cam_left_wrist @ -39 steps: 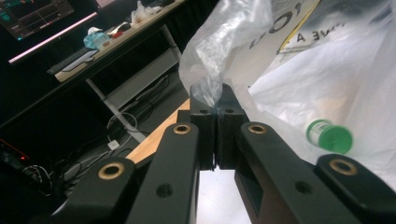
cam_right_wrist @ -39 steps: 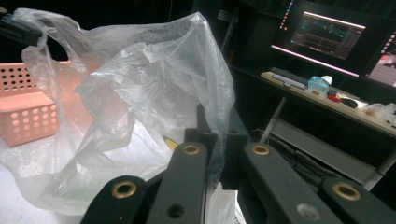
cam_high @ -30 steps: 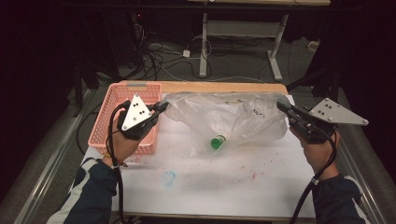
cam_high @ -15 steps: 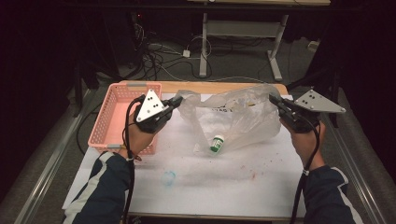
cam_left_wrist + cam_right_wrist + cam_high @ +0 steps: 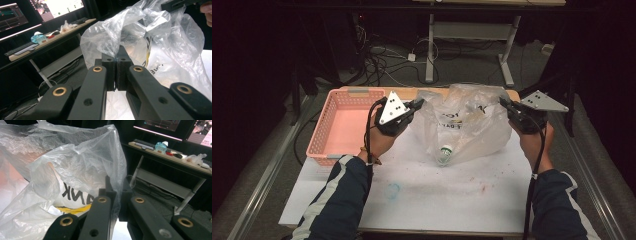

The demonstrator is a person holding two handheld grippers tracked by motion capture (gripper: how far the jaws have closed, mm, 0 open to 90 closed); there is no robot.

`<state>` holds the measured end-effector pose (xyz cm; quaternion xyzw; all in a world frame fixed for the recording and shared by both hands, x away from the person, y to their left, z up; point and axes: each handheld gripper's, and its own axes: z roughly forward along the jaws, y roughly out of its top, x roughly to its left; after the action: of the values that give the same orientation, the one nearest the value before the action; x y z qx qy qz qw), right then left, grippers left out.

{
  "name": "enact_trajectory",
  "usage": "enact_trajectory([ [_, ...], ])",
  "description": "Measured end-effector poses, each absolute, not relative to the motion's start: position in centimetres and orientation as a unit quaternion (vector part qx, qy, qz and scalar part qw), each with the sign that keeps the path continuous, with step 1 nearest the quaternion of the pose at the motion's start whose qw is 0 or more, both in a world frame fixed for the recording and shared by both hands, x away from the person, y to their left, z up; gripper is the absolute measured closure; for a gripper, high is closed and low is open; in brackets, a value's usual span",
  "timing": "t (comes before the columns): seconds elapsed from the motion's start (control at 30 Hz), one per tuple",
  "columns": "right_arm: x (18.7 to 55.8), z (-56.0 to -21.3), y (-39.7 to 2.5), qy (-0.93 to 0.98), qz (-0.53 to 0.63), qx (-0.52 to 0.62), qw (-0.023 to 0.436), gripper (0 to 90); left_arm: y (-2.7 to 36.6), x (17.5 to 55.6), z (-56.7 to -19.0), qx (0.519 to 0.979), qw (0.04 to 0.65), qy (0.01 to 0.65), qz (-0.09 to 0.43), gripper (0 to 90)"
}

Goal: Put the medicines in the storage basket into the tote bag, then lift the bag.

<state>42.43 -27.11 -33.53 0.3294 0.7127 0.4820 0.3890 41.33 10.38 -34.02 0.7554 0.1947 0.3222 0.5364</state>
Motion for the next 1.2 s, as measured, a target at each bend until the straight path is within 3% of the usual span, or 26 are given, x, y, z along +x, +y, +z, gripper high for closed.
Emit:
enact_trajectory([
  [0.43, 44.5, -34.3, -25.8, 0.722, 0.472, 0.329, 0.386, 90.0, 9.1, 43.8, -33.6, 0.744, 0.54, 0.226, 0.323, 85.9],
  [0.73, 42.9, -29.1, -24.7, 0.705, 0.532, 0.299, 0.361, 90.0, 10.2, 42.2, -27.9, 0.707, 0.571, 0.209, 0.36, 86.0],
  [0.9, 42.7, -25.9, -23.7, 0.704, 0.534, 0.276, 0.378, 90.0, 9.5, 42.0, -25.1, 0.697, 0.584, 0.195, 0.369, 86.0],
  [1.03, 43.1, -24.7, -23.6, 0.7, 0.531, 0.277, 0.39, 90.0, 8.9, 42.5, -24.7, 0.705, 0.574, 0.19, 0.371, 85.9],
  [1.2, 45.3, -26.0, -23.8, 0.698, 0.517, 0.313, 0.383, 90.0, 8.3, 44.1, -26.1, 0.714, 0.565, 0.216, 0.353, 85.6],
])
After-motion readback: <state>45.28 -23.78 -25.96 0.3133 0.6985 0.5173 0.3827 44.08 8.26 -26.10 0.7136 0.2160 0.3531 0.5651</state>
